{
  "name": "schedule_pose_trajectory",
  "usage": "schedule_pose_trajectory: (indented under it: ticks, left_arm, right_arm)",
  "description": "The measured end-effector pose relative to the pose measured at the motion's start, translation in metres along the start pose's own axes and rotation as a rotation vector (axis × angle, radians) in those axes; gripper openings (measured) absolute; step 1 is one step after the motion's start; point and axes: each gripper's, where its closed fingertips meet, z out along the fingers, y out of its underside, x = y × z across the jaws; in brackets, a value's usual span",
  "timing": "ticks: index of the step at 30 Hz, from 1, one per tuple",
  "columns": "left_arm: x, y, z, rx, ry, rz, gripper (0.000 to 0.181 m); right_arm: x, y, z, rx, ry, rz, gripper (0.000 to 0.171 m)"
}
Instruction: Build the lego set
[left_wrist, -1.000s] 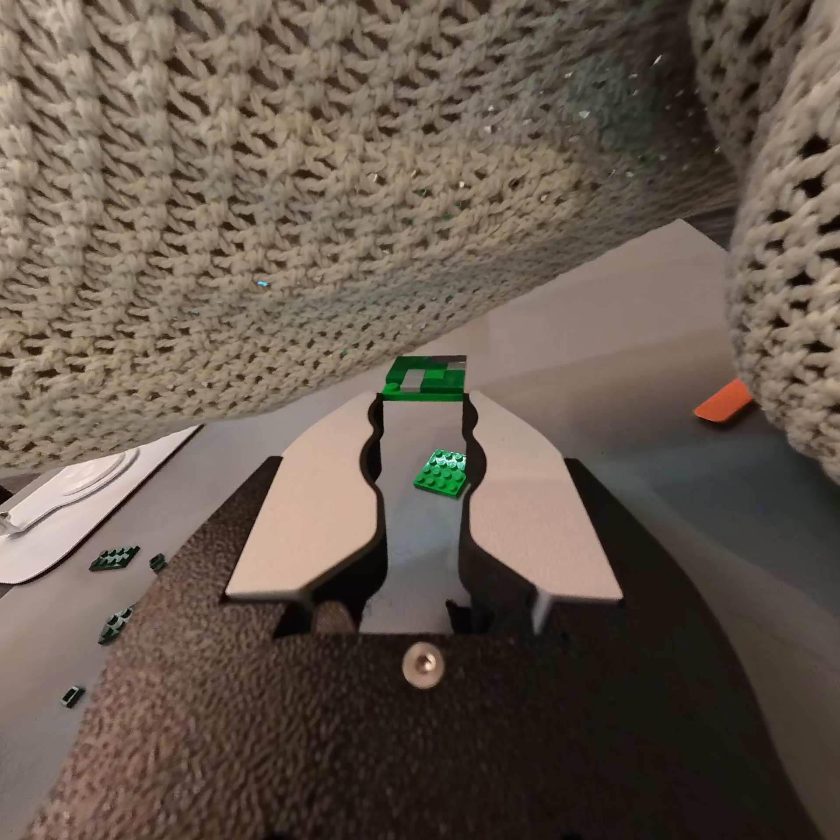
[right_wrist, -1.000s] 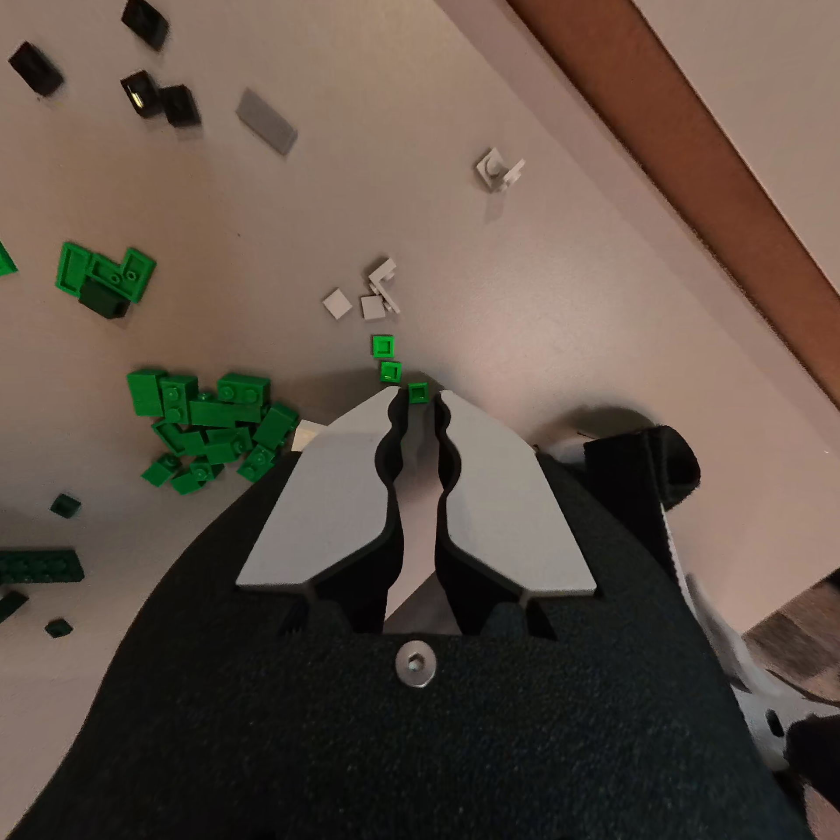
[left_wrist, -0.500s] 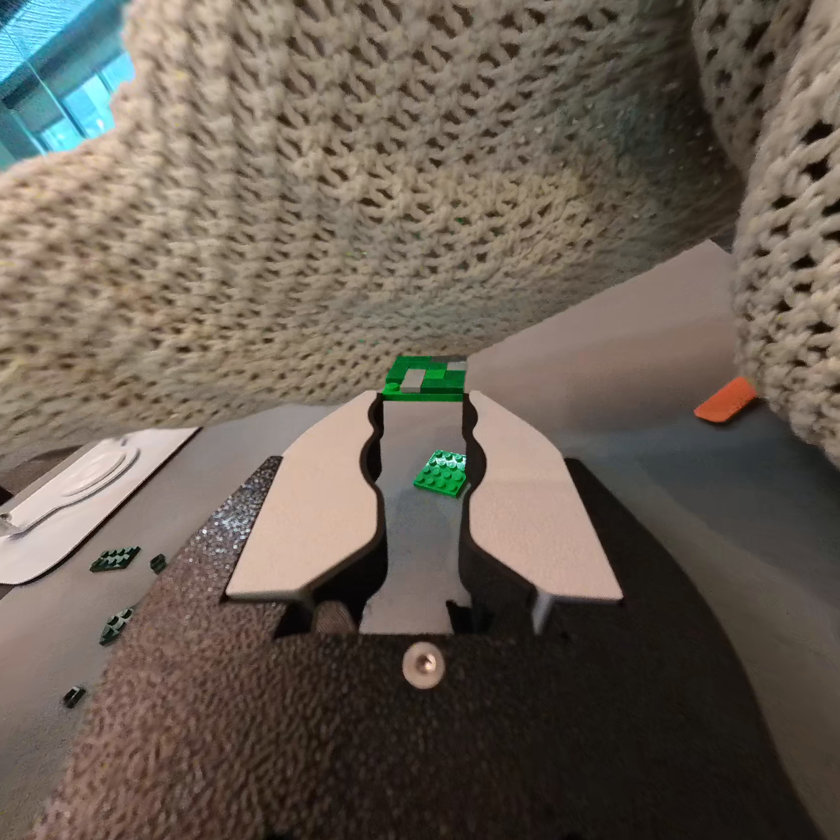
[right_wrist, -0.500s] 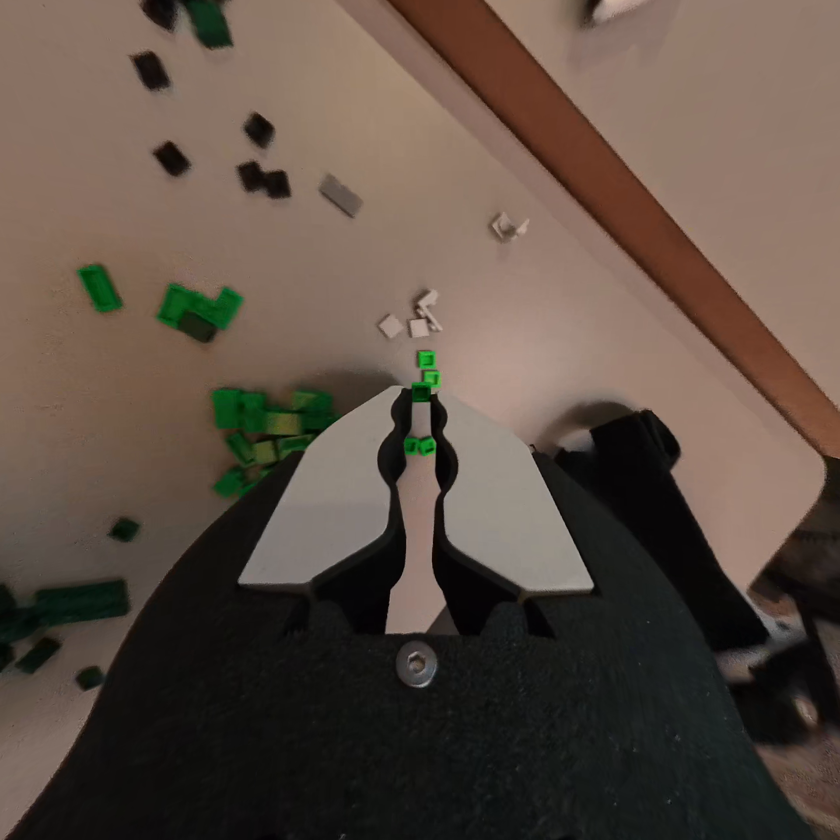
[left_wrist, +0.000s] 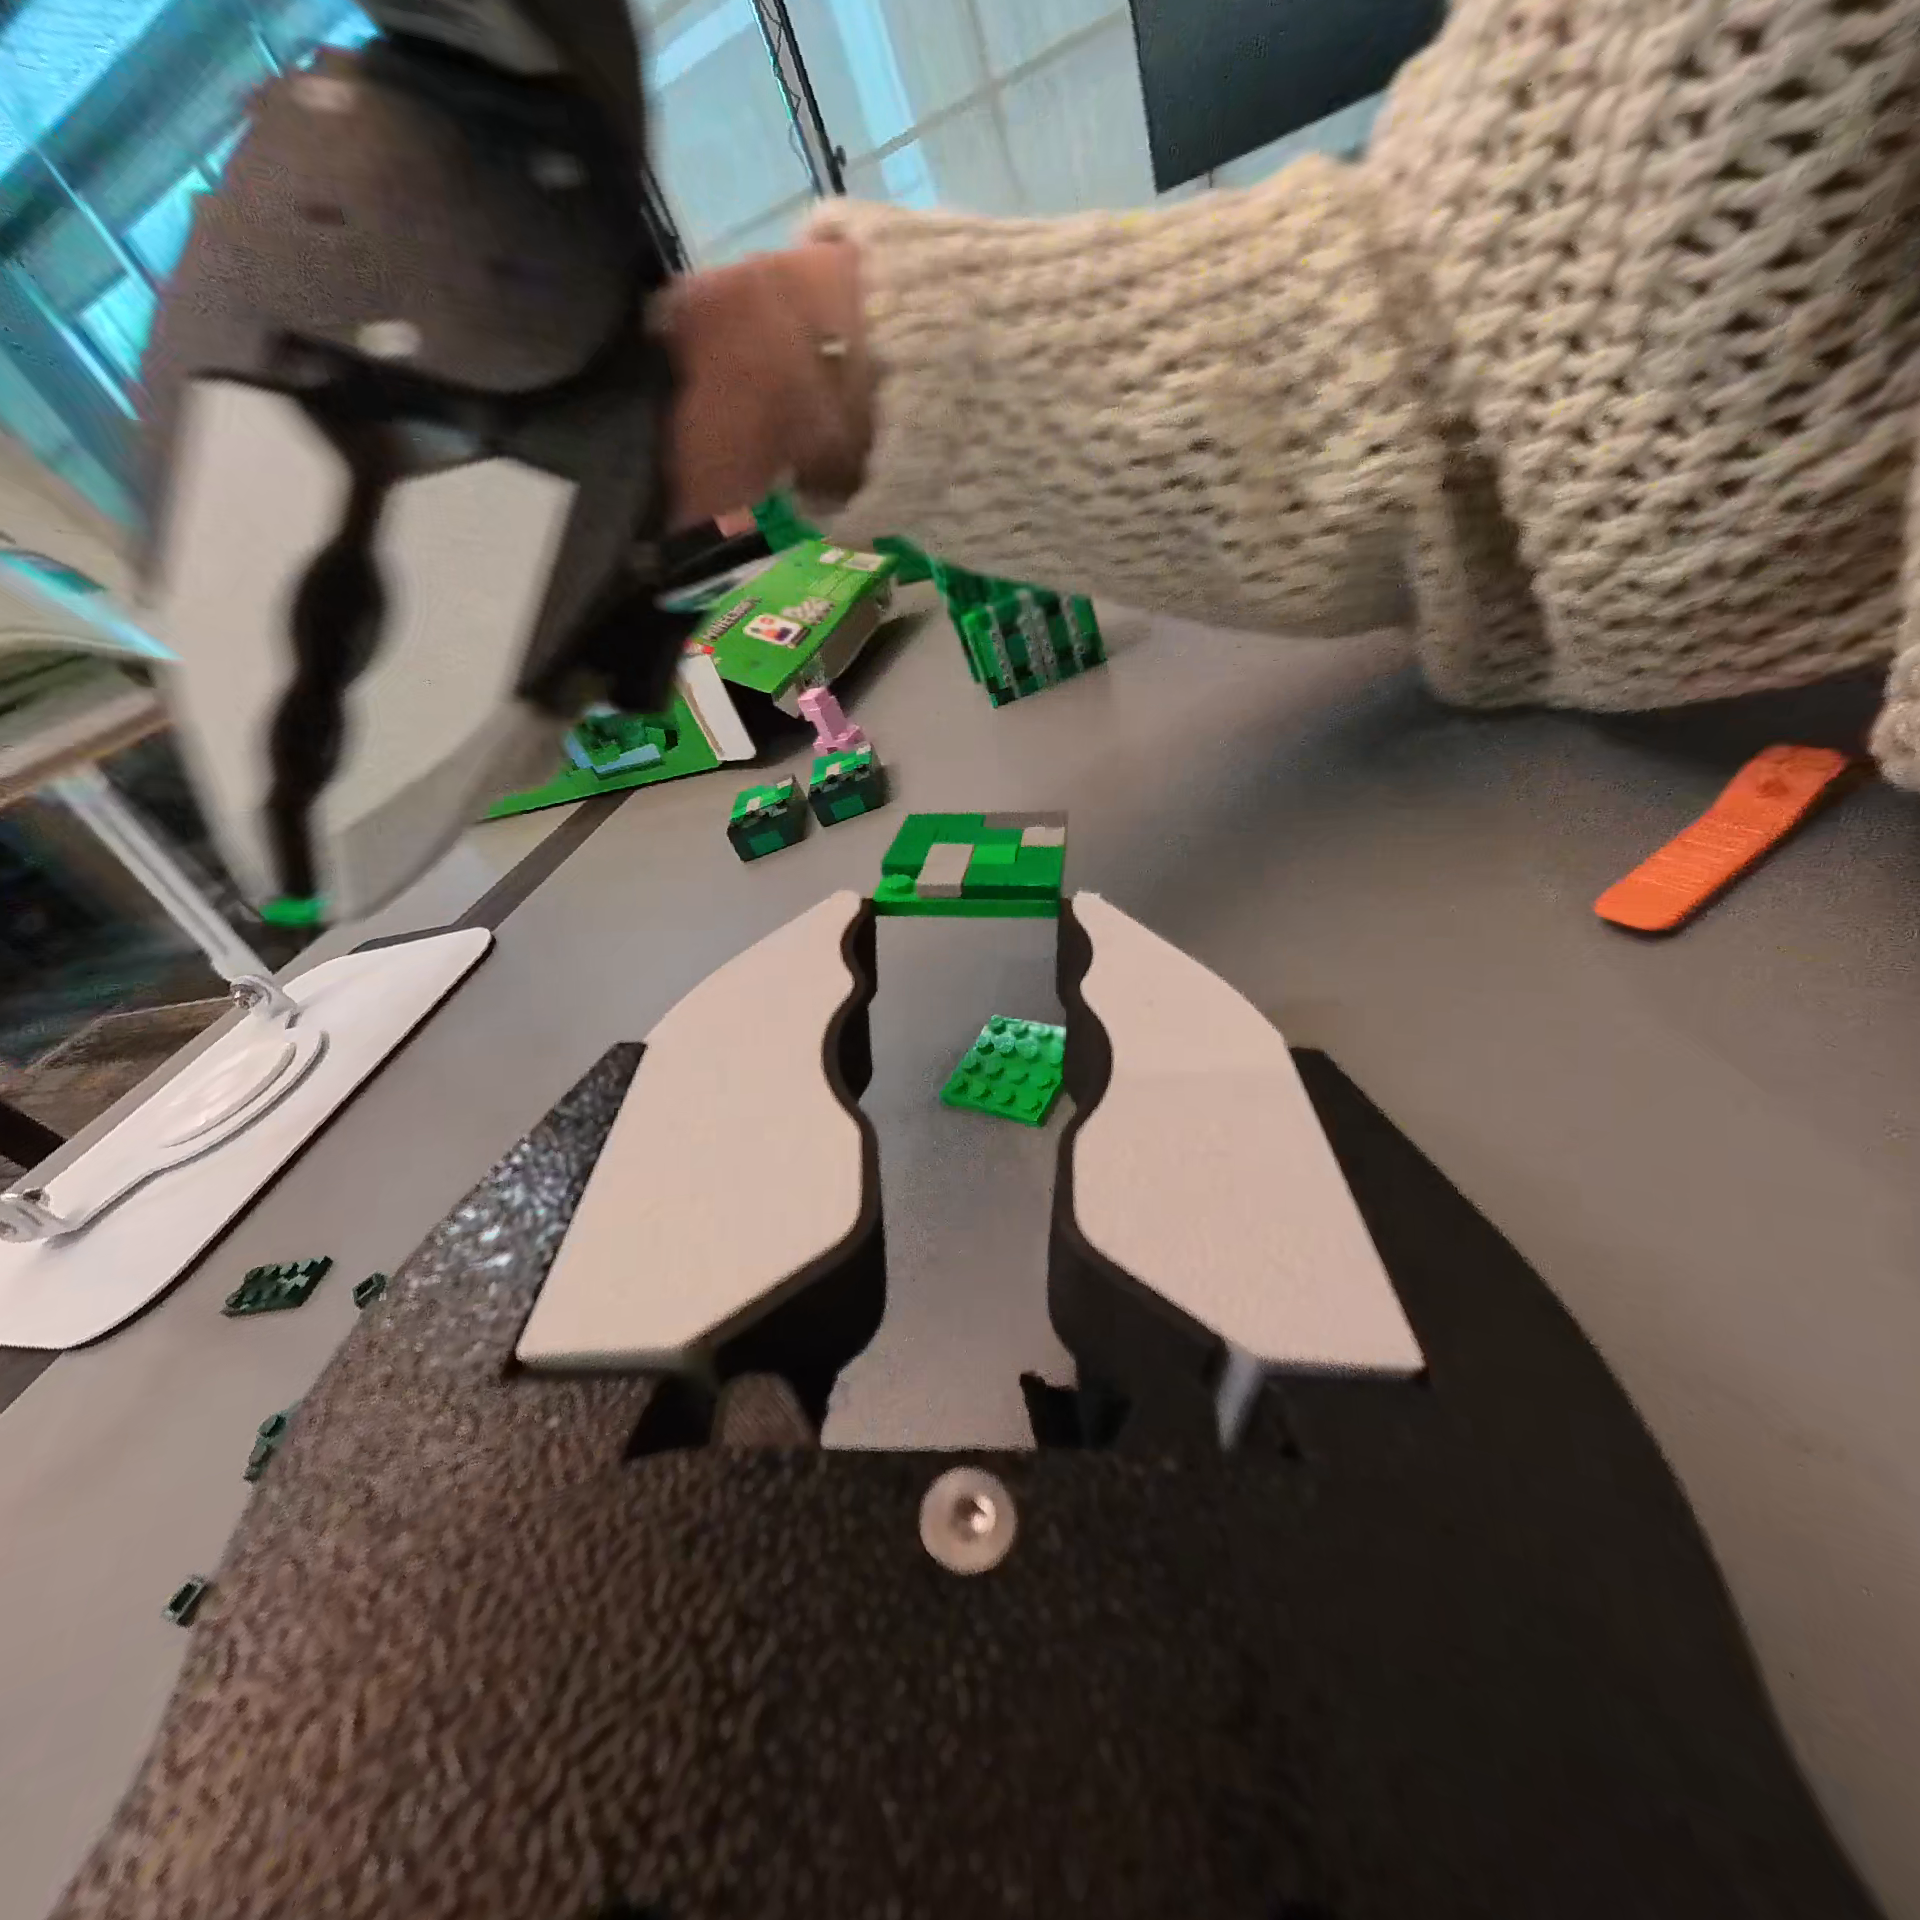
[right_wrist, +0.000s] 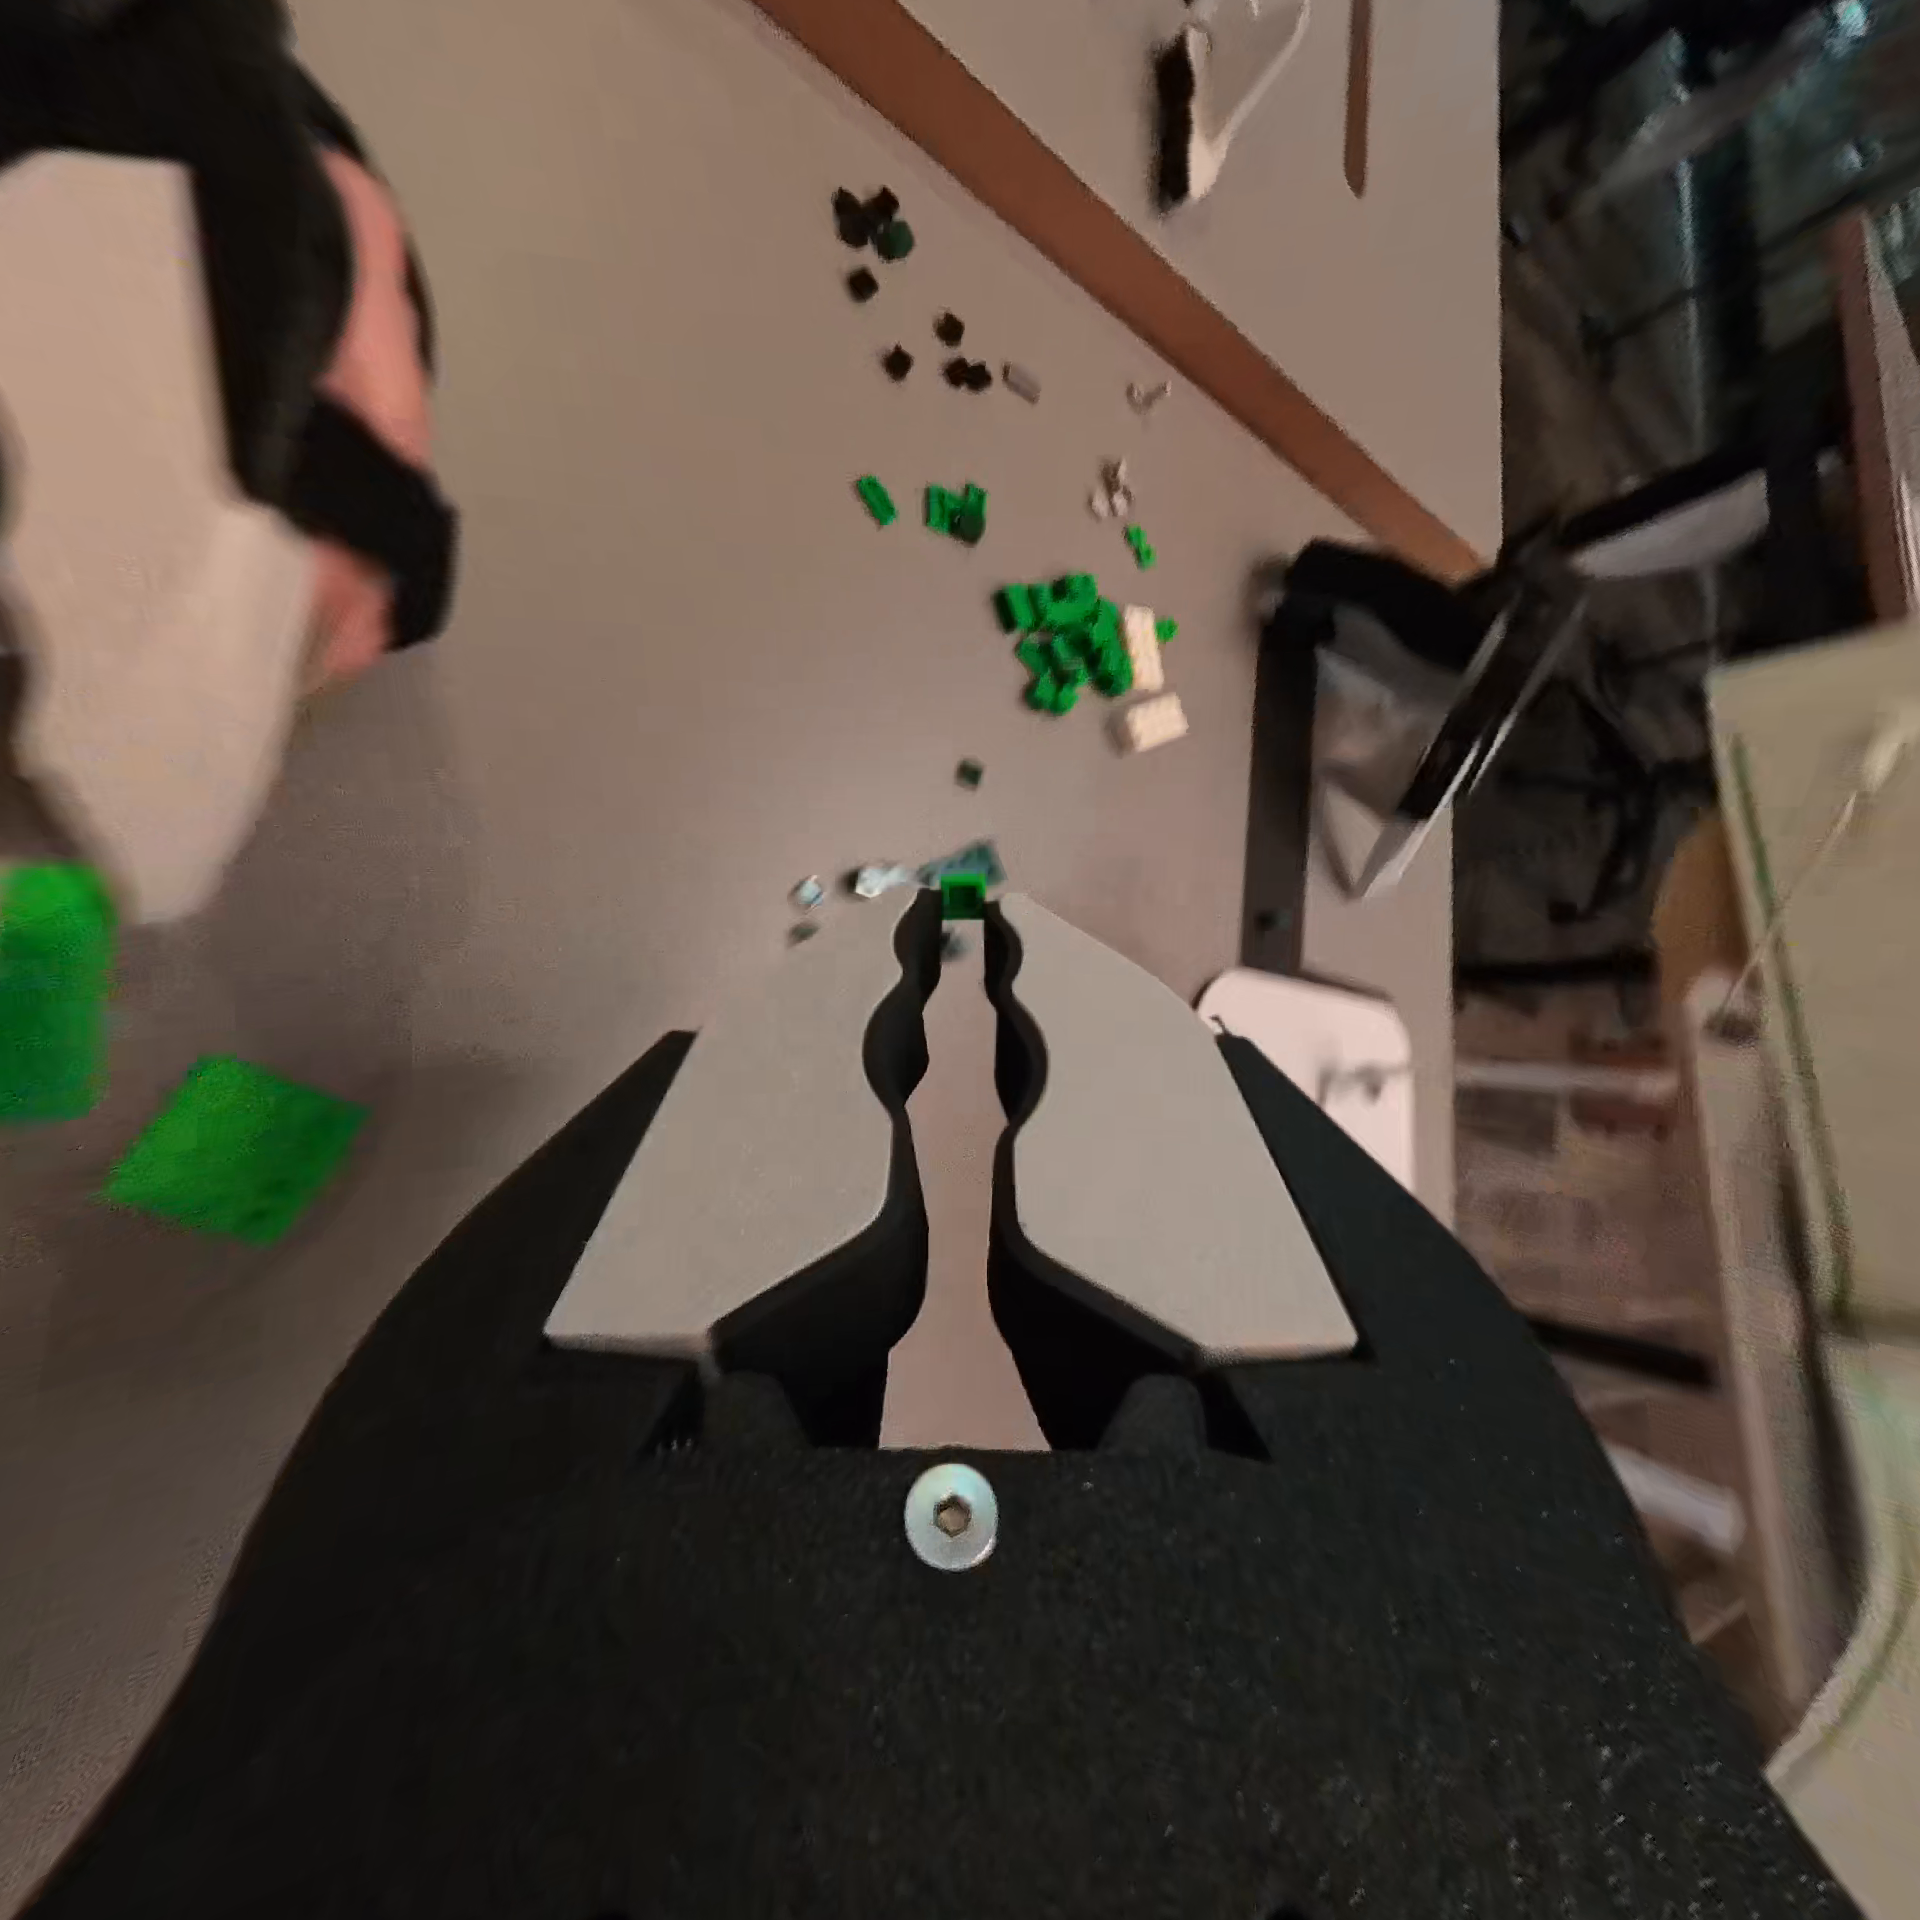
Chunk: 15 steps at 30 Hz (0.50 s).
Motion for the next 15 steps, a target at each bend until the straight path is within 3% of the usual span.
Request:
schedule_pose_trajectory:
  ticks: [1,8,15]
  left_arm:
    - [0.001,0.000,0.000,-0.003,0.000,0.005,0.034]
    - [0.003,0.002,0.002,-0.020,0.003,0.030,0.034]
    - [0.001,0.004,0.001,-0.025,-0.003,0.037,0.034]
  right_arm:
    - [-0.011,0.009,-0.012,0.001,0.030,0.049,0.007]
    - [-0.093,0.053,-0.050,-0.017,0.124,0.228,0.007]
    - [-0.115,0.067,-0.055,0.014,0.186,0.281,0.007]
